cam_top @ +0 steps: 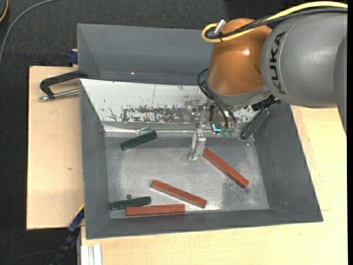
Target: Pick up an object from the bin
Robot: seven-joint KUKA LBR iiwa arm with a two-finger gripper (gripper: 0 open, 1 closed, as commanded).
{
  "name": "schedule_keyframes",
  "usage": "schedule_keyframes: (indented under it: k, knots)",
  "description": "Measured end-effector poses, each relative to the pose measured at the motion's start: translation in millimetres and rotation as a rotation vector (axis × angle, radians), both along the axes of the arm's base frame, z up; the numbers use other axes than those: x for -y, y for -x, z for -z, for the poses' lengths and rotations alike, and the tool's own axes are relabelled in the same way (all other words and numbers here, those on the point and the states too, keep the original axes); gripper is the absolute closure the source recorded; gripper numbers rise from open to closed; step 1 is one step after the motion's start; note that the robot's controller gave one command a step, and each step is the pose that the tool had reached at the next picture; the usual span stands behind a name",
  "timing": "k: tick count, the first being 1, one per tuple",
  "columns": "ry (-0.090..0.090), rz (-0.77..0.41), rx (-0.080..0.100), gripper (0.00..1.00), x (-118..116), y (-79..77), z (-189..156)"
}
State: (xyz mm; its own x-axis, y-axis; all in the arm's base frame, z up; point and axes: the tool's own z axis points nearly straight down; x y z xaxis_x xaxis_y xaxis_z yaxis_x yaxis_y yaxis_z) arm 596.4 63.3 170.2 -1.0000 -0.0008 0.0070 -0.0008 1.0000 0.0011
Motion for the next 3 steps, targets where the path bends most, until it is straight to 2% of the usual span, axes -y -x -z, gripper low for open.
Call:
schedule_keyframes:
  k: [1, 2, 3]
  knots:
    - [-0.002, 0.011, -0.004, 0.00, -52, 70.6, 67]
    - [0.001, 0.205, 0.006, 0.00, -26, 70.9, 85]
    - [0.000, 0.198, 0.007, 0.00, -61, 95.8, 100]
